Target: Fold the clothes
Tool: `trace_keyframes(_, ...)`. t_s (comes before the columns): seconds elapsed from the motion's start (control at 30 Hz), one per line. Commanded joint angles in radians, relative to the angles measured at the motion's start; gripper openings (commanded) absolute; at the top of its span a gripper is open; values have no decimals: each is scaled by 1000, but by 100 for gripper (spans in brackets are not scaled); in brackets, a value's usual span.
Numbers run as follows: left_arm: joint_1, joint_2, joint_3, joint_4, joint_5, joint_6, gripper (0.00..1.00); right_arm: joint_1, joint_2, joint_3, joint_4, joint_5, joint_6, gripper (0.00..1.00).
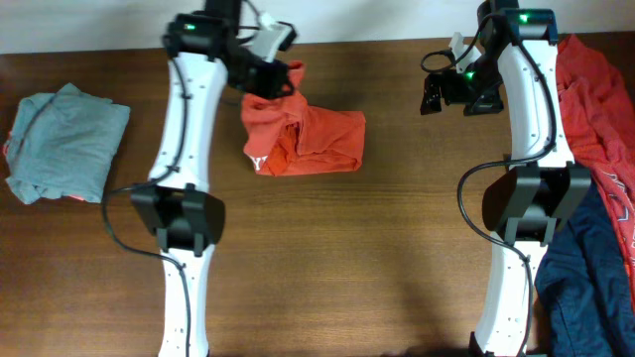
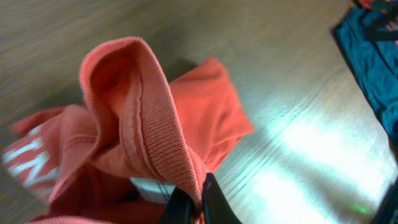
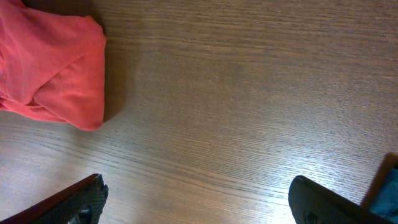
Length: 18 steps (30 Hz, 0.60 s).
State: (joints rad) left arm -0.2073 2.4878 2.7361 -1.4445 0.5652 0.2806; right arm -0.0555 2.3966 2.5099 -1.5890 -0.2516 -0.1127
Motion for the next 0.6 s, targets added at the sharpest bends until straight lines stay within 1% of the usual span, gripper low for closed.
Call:
trace_keyframes(0.0, -79, 0, 14, 23, -34, -7, 1, 0, -34, 32, 7, -7, -6, 98)
trace_keyframes(0.17, -149, 5, 14, 40, -92, -30, 0, -33, -34, 158, -5, -94, -5, 98)
trace_keyframes(0.2, -168, 11, 14, 42, -99, -30, 0, -58, -34, 232, -12, -124, 24, 98)
trace_keyframes(0.23, -175, 14, 14, 42, -99, -30, 1, -65, -34, 249, -13, -131, 29, 98)
trace_keyframes(0.3, -197, 27, 13, 45, -99, -30, 1, -115, -34, 366, -16, -174, 65, 98)
trace_keyframes(0.4, -218, 48, 13, 53, -98, -30, 0, -192, -34, 487, -16, -241, 108, 98)
trace_keyframes(0.57, -258, 95, 13, 72, -69, -32, 0, -283, -34, 527, -20, -296, 130, 98)
